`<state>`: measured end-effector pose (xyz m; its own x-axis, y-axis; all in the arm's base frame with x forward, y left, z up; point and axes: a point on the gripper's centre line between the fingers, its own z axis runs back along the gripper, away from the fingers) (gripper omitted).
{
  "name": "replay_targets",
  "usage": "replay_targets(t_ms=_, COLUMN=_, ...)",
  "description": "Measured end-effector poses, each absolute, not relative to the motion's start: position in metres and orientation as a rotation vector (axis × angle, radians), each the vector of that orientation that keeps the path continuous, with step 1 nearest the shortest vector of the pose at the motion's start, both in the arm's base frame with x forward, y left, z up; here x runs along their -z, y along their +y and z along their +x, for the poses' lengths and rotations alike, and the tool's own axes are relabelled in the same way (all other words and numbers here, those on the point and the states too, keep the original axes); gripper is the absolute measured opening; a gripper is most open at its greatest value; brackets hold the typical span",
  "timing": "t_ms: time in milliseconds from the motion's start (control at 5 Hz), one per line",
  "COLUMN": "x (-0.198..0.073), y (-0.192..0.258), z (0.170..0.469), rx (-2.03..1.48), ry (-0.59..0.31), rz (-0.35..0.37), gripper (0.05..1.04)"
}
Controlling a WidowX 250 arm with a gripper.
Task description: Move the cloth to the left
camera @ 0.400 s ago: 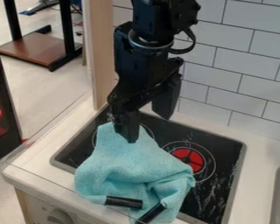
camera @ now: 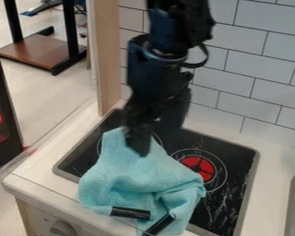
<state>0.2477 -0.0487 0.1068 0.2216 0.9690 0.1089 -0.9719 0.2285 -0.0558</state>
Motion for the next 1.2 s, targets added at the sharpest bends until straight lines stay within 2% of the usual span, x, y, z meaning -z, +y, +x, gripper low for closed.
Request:
replay_targets(t_ms=200, x=-0.088, y=-0.034, z=0.268, rx=-1.437, ry=-0.095, rz=0.066, gripper=0.999)
replay_targets(t_ms=400, x=-0.073, y=-0.026, z=0.284, rx=-1.471, ry=-0.147, rz=0.107, gripper=0.999)
replay_targets(t_ms=600, x=-0.060, y=-0.023, z=0.288, rx=-1.506, ry=-0.170, rz=0.112, gripper=0.999)
replay_targets(t_ms=800, x=-0.040, y=-0.013, z=0.278, rx=-1.509, ry=-0.193, rz=0.189, gripper=0.999)
replay_targets(t_ms=1000, x=-0.024, y=-0.014, z=0.273, rx=-1.468, ry=-0.182, rz=0.222, gripper=0.999)
replay_targets(t_ms=1200, x=-0.014, y=-0.020, z=0.276, rx=-1.468, ry=-0.145, rz=0.157, gripper=0.999)
